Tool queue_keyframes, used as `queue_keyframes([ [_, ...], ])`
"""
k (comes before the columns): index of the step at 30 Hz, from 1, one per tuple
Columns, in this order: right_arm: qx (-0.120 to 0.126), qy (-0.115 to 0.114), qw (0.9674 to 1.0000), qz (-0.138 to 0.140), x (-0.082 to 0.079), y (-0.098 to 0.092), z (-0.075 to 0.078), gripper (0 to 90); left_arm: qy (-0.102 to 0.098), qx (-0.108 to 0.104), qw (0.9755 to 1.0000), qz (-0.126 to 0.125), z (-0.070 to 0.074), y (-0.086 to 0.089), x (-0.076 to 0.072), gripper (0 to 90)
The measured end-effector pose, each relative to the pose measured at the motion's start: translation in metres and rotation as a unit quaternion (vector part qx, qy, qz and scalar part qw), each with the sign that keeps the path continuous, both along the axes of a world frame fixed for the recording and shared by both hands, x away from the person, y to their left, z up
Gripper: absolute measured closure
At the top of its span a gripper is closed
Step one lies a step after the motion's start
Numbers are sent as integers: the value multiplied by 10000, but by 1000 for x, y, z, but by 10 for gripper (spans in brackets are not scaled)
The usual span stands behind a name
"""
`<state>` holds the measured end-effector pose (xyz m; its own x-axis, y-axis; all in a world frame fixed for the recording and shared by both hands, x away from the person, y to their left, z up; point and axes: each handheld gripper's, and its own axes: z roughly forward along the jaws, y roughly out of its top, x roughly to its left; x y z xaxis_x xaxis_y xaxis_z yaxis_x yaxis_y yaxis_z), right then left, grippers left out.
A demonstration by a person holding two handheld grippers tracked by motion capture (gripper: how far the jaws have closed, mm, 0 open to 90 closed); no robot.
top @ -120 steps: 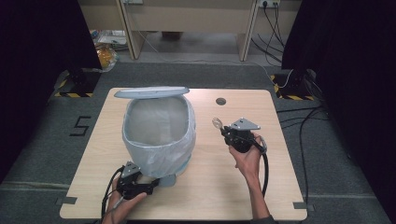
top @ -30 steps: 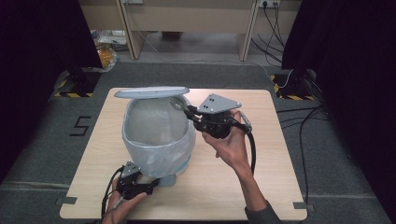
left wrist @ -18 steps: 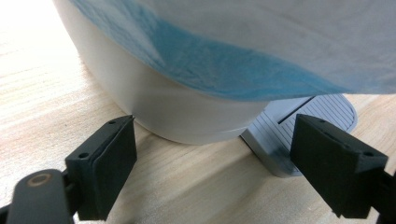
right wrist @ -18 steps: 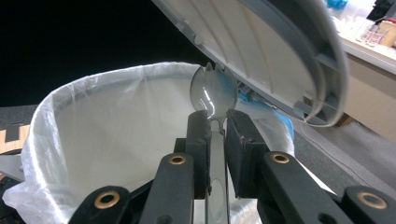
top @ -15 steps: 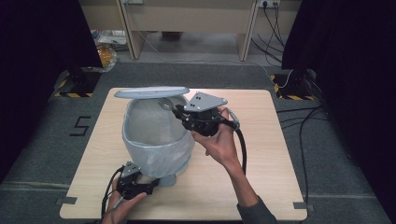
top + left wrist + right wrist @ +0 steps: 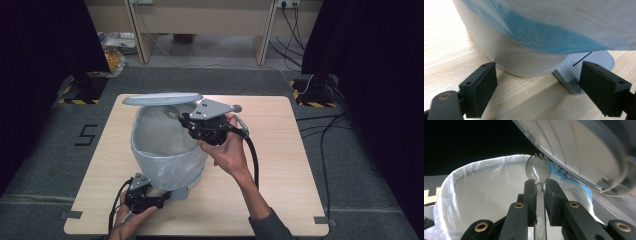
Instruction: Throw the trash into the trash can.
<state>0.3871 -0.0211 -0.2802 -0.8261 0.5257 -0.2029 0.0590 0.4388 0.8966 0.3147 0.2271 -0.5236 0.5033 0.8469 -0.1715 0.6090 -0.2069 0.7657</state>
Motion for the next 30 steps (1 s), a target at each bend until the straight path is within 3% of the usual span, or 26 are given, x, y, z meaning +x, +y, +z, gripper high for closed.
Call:
queue_keyframes([
  [15,-116,67,9999,91,10,25,-10,796,0,0,10000,-1,0,0,0,141],
  [30,-50,49,9998,176,6,29,-7,781,0,-1,10000,1,0,0,0,141],
])
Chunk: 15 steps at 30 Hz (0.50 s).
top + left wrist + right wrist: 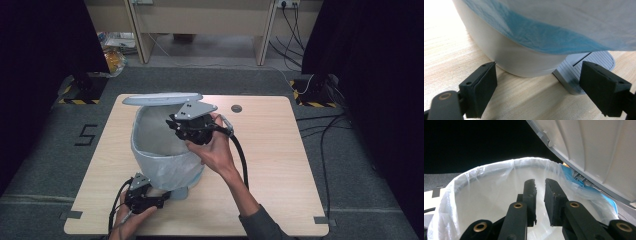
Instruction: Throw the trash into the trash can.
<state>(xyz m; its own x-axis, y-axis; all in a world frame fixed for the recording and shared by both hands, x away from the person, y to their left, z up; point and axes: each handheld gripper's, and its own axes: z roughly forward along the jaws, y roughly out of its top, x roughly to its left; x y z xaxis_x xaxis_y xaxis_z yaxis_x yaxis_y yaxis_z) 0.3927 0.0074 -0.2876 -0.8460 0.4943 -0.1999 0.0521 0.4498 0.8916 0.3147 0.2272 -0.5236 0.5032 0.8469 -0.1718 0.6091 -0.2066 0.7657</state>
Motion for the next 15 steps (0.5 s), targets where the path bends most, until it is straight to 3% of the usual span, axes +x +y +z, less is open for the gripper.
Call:
queue_keyframes([
  [13,89,-7,9999,-44,-9,-15,5,701,4,2,10000,-2,0,0,0,141],
  [15,192,-15,9997,-165,-10,-23,7,637,0,3,10000,-1,0,0,0,141],
])
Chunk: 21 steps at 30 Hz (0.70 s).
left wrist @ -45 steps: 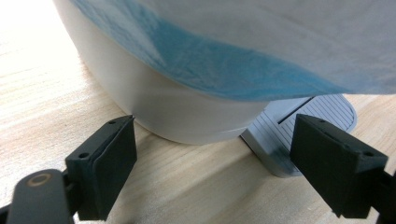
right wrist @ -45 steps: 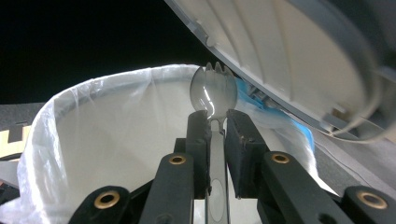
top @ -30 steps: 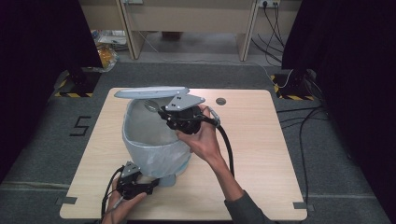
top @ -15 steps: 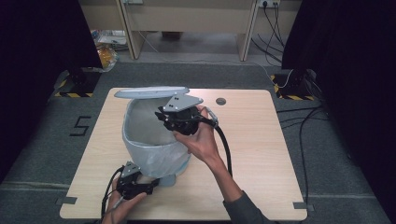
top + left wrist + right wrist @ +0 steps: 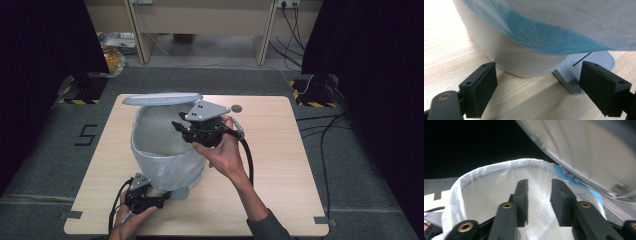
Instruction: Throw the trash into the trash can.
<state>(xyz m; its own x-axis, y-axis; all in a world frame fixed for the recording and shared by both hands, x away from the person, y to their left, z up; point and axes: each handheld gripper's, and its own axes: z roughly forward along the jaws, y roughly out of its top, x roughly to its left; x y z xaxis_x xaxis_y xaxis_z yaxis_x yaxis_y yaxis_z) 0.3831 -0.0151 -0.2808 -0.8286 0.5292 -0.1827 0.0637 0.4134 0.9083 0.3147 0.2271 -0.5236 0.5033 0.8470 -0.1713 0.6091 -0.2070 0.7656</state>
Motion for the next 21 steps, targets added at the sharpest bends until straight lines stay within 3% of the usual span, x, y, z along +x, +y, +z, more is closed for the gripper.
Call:
queue_keyframes([
  [6,193,36,9996,-214,-1,-20,3,536,1,-5,10000,-1,0,0,0,141],
  [21,320,61,9981,-532,-5,-53,2,493,3,-5,10000,-3,0,0,0,141],
])
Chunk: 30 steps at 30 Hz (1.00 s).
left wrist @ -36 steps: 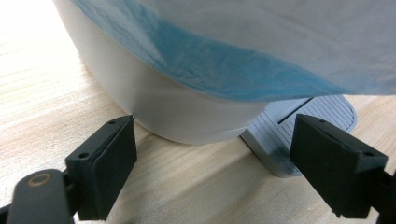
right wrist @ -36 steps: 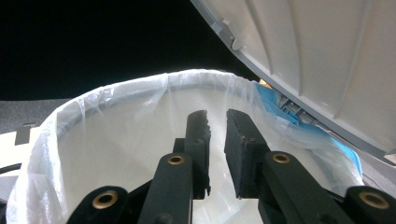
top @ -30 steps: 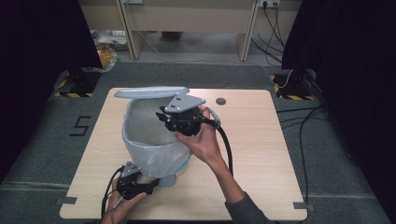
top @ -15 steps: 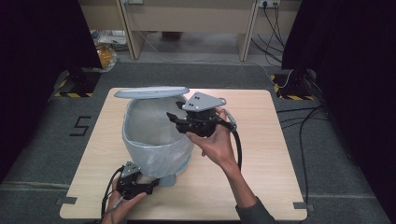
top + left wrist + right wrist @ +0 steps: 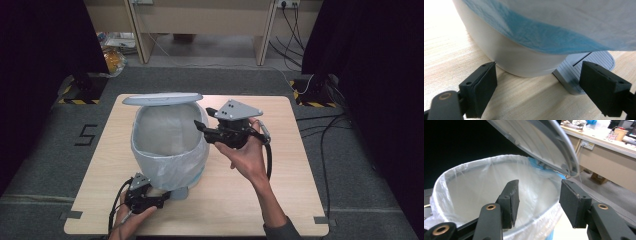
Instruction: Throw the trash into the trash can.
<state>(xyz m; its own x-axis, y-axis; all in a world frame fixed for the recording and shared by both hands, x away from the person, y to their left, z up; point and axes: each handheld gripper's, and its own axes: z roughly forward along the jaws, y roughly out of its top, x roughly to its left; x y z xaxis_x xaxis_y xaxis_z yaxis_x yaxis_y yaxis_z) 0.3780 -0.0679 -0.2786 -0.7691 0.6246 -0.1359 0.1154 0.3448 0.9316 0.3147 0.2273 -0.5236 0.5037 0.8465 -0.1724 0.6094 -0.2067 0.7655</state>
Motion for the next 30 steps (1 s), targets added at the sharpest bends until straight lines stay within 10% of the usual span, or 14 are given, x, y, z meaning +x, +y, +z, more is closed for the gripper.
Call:
queue_keyframes([
  [30,167,96,9973,-715,-13,-65,-27,412,-11,-6,10000,8,0,0,0,141],
])
